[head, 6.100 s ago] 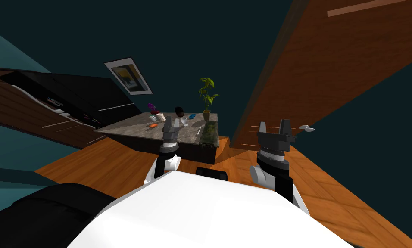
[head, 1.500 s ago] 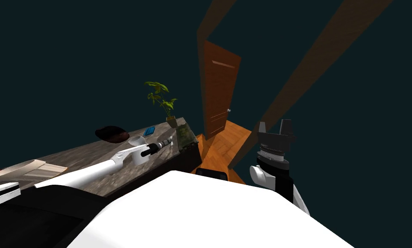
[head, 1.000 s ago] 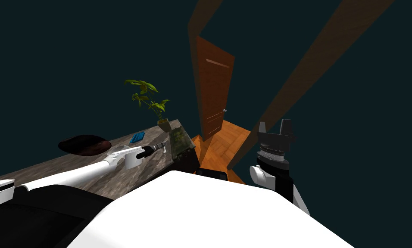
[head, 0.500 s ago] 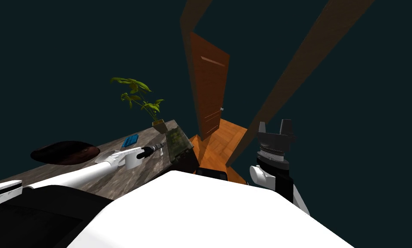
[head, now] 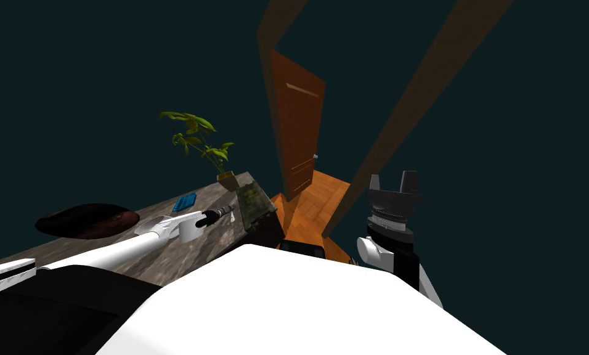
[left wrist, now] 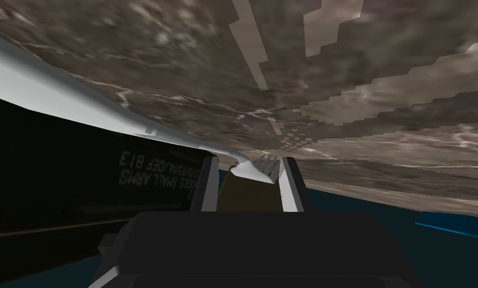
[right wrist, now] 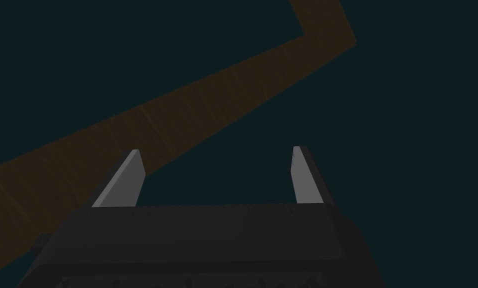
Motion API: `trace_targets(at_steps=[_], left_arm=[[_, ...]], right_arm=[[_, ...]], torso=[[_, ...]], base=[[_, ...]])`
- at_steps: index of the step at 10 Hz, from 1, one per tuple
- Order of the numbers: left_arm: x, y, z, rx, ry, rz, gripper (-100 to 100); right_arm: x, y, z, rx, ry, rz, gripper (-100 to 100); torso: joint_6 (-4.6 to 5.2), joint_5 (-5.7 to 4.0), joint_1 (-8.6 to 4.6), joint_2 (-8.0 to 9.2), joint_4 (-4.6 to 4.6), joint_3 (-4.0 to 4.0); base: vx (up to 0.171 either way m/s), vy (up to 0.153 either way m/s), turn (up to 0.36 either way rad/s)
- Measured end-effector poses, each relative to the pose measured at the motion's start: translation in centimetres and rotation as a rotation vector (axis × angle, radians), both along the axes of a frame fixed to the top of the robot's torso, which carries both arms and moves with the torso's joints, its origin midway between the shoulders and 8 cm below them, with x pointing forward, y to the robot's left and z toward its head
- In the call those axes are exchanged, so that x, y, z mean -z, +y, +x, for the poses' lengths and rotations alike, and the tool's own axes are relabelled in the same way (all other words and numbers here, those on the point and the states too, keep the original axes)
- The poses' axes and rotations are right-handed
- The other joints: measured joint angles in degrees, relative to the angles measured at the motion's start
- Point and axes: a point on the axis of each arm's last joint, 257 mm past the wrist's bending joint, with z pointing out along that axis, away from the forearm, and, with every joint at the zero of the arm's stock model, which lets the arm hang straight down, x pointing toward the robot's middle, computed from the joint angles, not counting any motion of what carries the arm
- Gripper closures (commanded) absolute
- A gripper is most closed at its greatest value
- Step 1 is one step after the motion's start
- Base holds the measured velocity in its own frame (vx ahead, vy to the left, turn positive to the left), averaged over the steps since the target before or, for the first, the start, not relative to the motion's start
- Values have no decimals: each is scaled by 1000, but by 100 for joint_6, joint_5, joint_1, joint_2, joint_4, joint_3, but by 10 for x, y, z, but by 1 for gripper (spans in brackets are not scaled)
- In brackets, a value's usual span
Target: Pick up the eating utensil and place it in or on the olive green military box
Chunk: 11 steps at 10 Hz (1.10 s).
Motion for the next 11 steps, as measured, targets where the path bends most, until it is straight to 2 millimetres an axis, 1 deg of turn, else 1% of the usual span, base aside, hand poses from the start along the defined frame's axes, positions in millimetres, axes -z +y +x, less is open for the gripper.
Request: trace_targets(at_steps=[1,2,3,5,7,8,9,11], left_arm=[[0,0,0,0,0,0,100],[0,0,0,0,0,0,0],[0,0,0,0,-1,0,100],[-5,-8,3,28,1,2,100],[-9,-18,5,65,7,3,100],[-9,-19,5,67,7,3,0],[-9,-19,5,67,6,3,100],[-22,-3,7,60,12,38,100]], right_arm=[[0,0,0,0,0,0,0],[0,0,0,0,0,0,0],[0,0,0,0,0,0,0],[0,0,0,0,0,0,0],[0,0,0,0,0,0,0],[0,0,0,0,0,0,0],[0,0,0,0,0,0,0],[0,0,0,0,0,0,0]], torso=[[0,1,1,0,0,0],[-1,1,3,0,-1,0],[-2,1,4,0,-1,-1],[-12,-2,-3,-13,-4,-8],[1,-3,-11,-21,-5,-12],[3,-1,-3,-13,-3,-8],[2,1,2,-6,-1,-4],[3,-7,-3,10,5,7]], base=[[0,0,0],[0,0,0],[45,-4,181],[74,-33,275],[46,-22,76],[0,0,0],[-21,-15,-40],[-24,-18,-50]])
